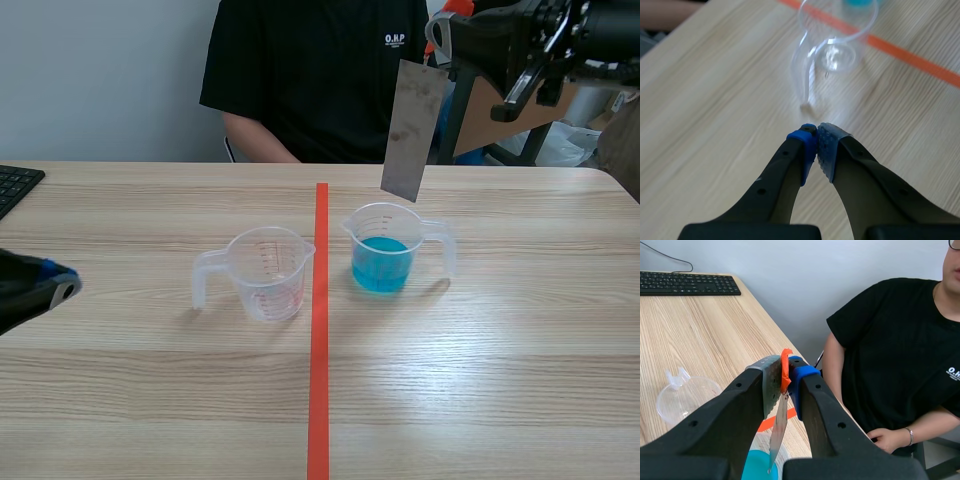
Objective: Do the redox reaction experiment.
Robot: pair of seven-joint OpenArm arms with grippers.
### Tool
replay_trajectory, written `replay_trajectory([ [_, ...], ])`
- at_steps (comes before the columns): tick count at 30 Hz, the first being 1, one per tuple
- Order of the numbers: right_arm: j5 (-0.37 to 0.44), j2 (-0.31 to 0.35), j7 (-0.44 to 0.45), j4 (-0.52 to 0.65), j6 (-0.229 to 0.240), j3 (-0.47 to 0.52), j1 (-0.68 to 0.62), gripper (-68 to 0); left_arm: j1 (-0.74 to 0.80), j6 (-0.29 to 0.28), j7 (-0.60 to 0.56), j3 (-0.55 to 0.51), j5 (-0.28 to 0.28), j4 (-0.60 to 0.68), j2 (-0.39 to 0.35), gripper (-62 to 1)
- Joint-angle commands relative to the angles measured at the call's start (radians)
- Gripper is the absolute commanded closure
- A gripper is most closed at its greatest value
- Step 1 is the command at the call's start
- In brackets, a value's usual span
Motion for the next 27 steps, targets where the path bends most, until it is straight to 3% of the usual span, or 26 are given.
replay_trajectory([
  [1, 0.018, 0.013, 0.015, 0.02, 0.006, 0.002, 0.011, -1.3, -0.054, -0.002, -0.006, 0.037, -0.008, 0.021, 0.011, -4.0],
  [10, 0.018, 0.013, 0.014, 0.02, 0.006, 0.002, 0.011, -1.3, -0.401, 0.006, 0.12, 0.298, 0.034, 0.026, 0.138, -4.0],
  [14, 0.018, 0.013, 0.014, 0.02, 0.006, 0.002, 0.011, -1.3, -0.515, 0.006, 0.186, 0.371, 0.035, 0.026, 0.212, -4.0],
  [17, 0.018, 0.013, 0.015, 0.02, 0.006, 0.002, 0.011, -1.3, -0.583, 0.006, 0.204, 0.417, 0.075, 0.014, 0.275, -4.0],
  [23, 0.019, 0.013, 0.015, 0.02, 0.006, 0.002, 0.011, -1.3, -0.709, 0.007, 0.218, 0.517, 0.169, -0.118, 0.425, -4.0],
  [27, 0.018, 0.013, 0.015, 0.02, 0.006, 0.001, 0.011, -1.3, -0.787, 0.011, 0.217, 0.556, 0.188, -0.246, 0.516, -4.0],
])
